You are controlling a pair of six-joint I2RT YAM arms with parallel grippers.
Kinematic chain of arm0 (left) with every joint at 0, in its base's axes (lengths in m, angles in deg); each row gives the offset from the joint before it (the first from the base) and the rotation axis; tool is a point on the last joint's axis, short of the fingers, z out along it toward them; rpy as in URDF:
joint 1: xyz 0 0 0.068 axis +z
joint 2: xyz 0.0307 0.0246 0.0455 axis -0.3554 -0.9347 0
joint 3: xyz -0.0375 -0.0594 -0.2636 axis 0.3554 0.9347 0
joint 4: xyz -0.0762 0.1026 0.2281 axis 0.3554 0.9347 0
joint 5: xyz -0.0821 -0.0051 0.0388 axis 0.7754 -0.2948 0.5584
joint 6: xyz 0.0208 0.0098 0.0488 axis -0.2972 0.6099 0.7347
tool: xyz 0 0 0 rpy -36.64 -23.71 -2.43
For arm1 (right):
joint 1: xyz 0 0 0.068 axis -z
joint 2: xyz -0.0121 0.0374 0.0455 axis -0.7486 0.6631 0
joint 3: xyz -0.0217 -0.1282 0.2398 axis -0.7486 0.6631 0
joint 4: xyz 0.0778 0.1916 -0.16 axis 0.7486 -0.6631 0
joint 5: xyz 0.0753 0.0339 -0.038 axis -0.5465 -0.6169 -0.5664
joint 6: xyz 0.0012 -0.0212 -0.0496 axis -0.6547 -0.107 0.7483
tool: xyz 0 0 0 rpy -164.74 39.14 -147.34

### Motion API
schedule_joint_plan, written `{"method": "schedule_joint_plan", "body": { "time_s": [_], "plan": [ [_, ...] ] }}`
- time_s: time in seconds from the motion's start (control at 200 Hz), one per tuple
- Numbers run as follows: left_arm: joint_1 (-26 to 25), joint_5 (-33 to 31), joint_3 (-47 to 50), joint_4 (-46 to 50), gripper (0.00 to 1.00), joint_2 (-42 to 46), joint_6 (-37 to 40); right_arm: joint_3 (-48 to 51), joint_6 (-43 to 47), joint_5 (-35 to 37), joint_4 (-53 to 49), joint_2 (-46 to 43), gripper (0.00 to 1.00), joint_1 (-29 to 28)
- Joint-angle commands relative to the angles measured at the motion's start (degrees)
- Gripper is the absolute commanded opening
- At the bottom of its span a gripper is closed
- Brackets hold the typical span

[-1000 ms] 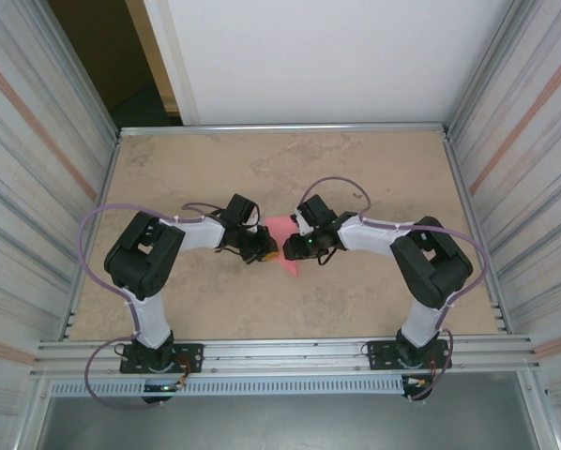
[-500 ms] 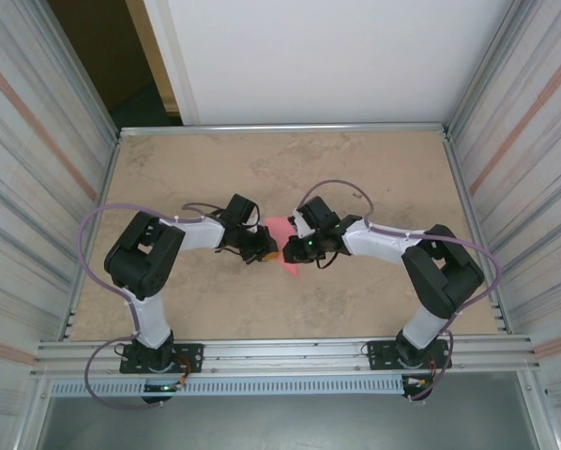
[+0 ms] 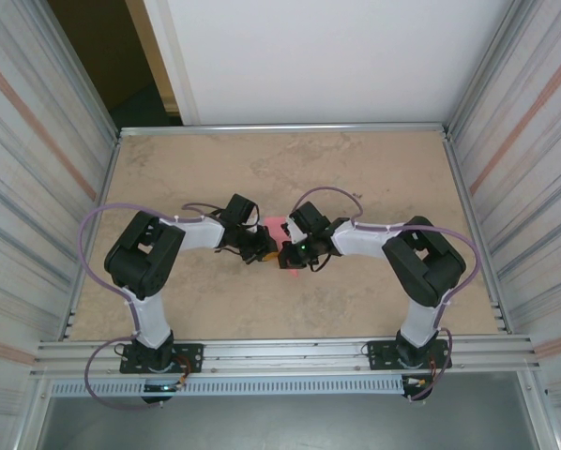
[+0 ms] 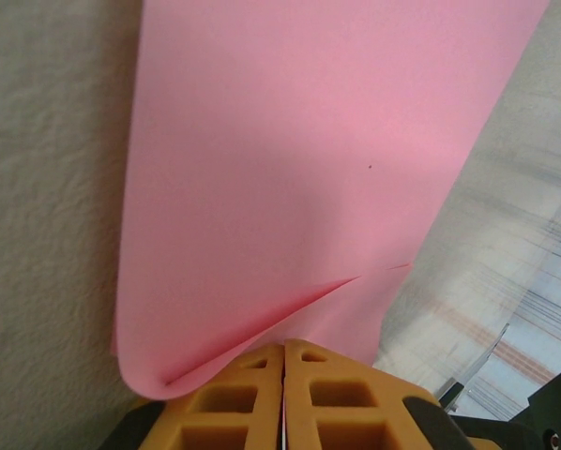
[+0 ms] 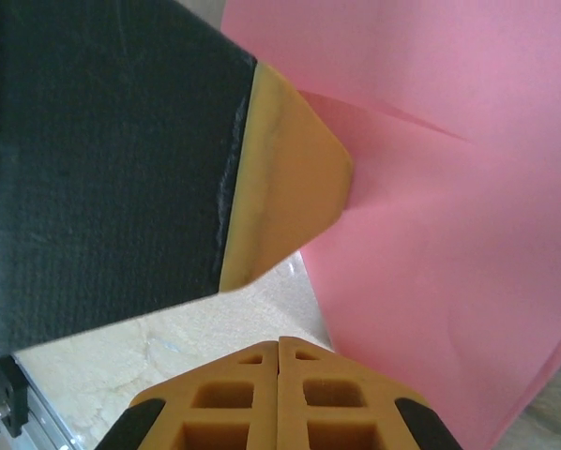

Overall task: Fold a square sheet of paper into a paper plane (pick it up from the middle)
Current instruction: Third fold the triangle at the center of the table.

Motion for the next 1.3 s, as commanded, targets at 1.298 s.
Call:
{"method": "schedule_joint_plan", "body": {
  "time_s": [1.298],
  "plan": [
    [2.7,-6.0,1.1,7.0,0.09,-6.0,3.6,11.9,4.5,-0.1,-7.7,-8.7,0.05,2.2]
  ]
}}
